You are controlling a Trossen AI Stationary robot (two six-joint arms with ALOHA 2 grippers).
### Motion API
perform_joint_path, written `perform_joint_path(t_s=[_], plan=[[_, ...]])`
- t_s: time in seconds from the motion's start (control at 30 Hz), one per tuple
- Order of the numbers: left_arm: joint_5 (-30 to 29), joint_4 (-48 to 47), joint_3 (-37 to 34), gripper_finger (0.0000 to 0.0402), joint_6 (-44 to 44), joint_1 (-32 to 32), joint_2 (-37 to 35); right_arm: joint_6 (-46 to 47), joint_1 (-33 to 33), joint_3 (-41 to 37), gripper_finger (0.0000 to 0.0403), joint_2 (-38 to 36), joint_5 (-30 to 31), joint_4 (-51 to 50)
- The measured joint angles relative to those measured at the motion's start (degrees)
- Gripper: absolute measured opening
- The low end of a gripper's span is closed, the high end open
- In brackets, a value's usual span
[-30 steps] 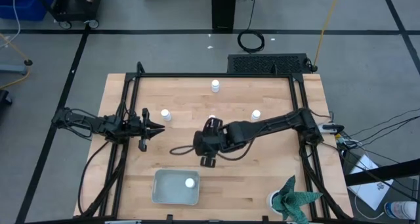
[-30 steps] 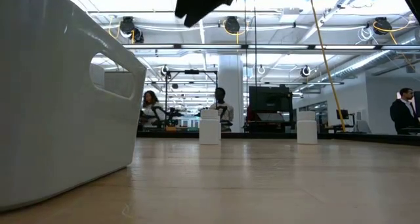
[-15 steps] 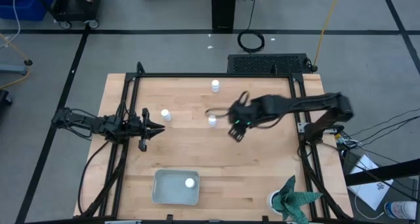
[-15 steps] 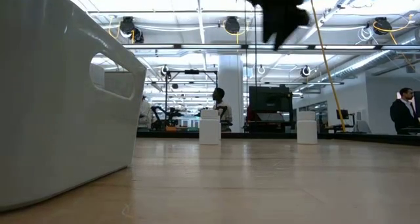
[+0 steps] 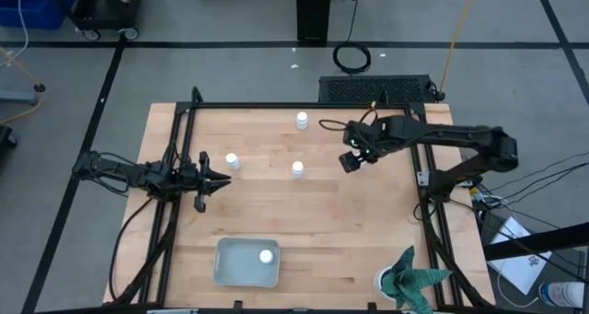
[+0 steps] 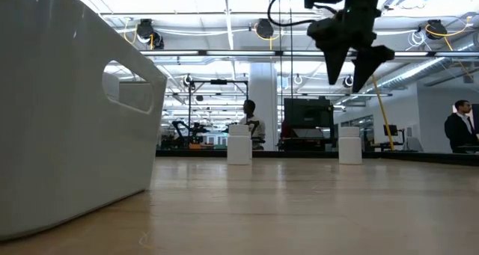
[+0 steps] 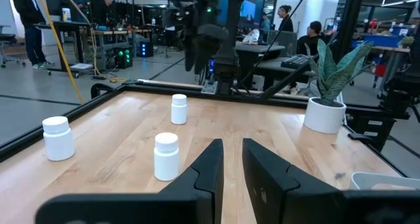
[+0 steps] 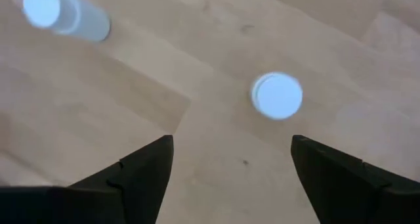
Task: Pick and place pill bottles into a basket
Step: Put the white medicine bottle into the gray bin
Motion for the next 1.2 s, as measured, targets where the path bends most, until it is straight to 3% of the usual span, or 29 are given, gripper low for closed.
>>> perform_joint_path(t_s=[0.6,1.2], plan=[[0.0,0.0,0.0,0.0063,0.0,0.0,0.0,-6.6,-8.5,0.0,0.0304,8.6,-1.7,-0.1],[0.0,0.0,0.0,0.0063,0.0,0.0,0.0,-7.7,-10.7,-7.9,0.0304,8.7,-5.4,6.9]])
